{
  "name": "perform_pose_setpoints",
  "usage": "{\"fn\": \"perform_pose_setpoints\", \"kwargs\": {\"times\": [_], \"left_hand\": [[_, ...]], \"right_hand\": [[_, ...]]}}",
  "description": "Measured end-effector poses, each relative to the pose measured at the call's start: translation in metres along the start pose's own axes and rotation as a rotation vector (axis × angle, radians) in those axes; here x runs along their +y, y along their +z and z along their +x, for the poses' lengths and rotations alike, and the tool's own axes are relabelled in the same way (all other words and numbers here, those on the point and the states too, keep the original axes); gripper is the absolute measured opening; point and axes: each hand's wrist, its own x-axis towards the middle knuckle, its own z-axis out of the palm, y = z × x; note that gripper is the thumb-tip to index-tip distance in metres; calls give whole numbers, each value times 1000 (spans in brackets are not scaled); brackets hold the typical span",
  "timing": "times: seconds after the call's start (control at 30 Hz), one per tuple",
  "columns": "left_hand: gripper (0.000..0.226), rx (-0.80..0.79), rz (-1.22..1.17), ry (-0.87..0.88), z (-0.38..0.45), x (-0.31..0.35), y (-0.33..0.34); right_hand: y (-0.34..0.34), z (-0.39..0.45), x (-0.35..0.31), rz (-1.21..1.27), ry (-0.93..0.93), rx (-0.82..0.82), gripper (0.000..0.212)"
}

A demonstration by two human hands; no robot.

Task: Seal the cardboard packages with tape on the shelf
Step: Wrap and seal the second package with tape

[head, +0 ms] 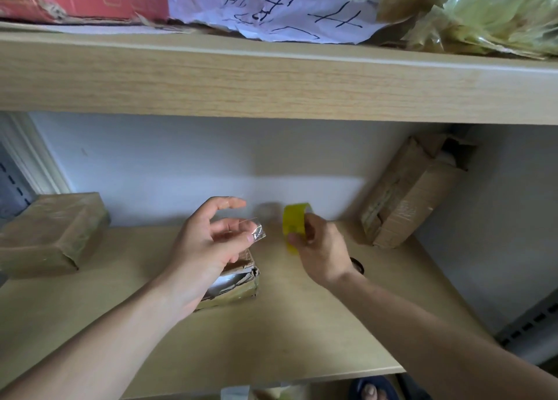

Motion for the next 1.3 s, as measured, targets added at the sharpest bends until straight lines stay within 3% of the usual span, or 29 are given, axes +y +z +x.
{"fn": "perform_pose_setpoints", "kwargs": {"times": [0.03,0.07,0.13,0.23,0.27,0.33,0.4,0.43,0.47,0.53,0.6,0.77,0.97,1.17,1.3], "left_hand": [[41,4,-22,-9,1,0,-2],[38,8,-42,-18,1,-1,-4],[31,10,-60,-19,1,-3,-9],[27,25,-47,-25,0,-7,-17],[27,33,-44,-25,-1,-7,-19],[27,48,-38,-23,-1,-6,-24],[26,50,-43,-20,-1,-5,-28],[25,49,-44,-16,-1,-4,-28],[24,50,-48,-13,-2,-3,-28],[24,53,-50,-12,-4,-1,-27],[23,36,-36,-13,-7,2,-24],[26,46,-23,19,-12,7,-22],[23,133,42,98,-17,7,-21],[27,273,77,160,-16,5,-26],[29,275,164,204,-14,3,-32]], "right_hand": [[-7,6,1,-164,-117,51,9],[-13,12,6,-373,-210,72,26],[-24,21,18,-686,-237,-23,57],[-27,25,41,-720,-116,-278,73],[-26,23,44,-732,-118,-297,73],[-27,22,39,-770,-179,-179,60],[-25,17,17,-635,-262,12,29],[-25,9,0,-444,-276,52,21],[-23,-1,-21,-186,-195,19,22],[-19,-26,-63,358,40,-237,28],[-11,-42,-85,618,113,-380,38],[1,-44,-94,763,184,-331,16],[2,-41,-93,905,251,-350,8],[6,-45,-99,955,253,-332,17],[7,-47,-99,892,242,-304,18]]}}
